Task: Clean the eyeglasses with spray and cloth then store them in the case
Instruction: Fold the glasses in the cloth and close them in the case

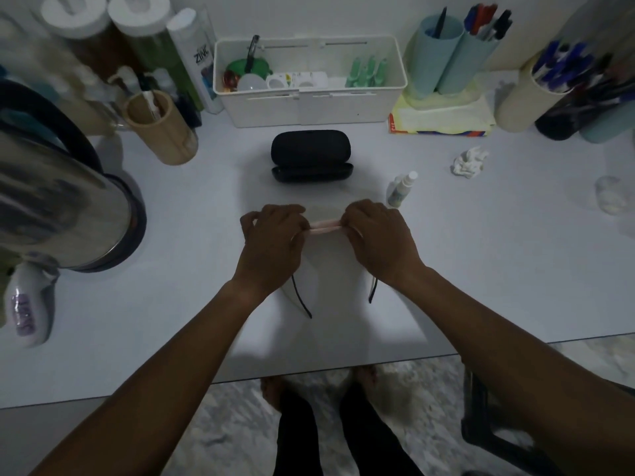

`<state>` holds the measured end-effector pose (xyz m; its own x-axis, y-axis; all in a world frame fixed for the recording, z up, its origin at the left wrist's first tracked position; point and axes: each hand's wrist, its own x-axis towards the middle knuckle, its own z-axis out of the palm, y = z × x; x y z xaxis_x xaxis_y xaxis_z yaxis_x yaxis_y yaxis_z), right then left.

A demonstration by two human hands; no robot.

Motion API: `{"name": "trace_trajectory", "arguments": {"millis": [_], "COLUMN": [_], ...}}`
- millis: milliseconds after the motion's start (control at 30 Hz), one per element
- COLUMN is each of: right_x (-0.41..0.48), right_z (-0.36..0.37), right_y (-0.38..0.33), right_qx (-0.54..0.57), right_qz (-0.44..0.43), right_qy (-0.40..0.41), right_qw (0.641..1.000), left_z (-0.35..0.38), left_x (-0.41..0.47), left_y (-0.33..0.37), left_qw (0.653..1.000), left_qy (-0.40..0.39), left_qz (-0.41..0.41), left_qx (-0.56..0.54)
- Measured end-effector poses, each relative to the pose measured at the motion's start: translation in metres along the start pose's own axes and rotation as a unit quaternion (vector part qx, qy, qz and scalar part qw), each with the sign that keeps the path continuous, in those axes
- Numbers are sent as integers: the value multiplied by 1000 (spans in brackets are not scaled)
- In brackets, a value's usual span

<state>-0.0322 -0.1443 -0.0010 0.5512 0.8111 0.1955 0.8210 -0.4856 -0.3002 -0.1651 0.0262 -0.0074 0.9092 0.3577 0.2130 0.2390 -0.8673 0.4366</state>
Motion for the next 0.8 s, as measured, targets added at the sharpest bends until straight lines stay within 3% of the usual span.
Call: {"name": "trace_trajectory", "arguments": {"millis": [267,533,700,800], "right_x": [7,17,9,-2], "right_z": [-6,-5,-14,-15], "right_y": [-3,2,-2,-3], "right_qx": [17,183,178,150], "right_qz": [48,181,118,74], "right_qy": [11,-75,-29,-48], "right_qw": [999,963,977,985], "left_z": [2,-3,-5,-7], "left_x": [12,26,30,26], "left_y": [-2,-10,-11,-11], "left_qw": [996,970,974,976], "left_qy": [-14,-78,-65,-40], "left_qz": [-32,-137,-122,-111], "left_qx": [-88,-184,-181,-185]}}
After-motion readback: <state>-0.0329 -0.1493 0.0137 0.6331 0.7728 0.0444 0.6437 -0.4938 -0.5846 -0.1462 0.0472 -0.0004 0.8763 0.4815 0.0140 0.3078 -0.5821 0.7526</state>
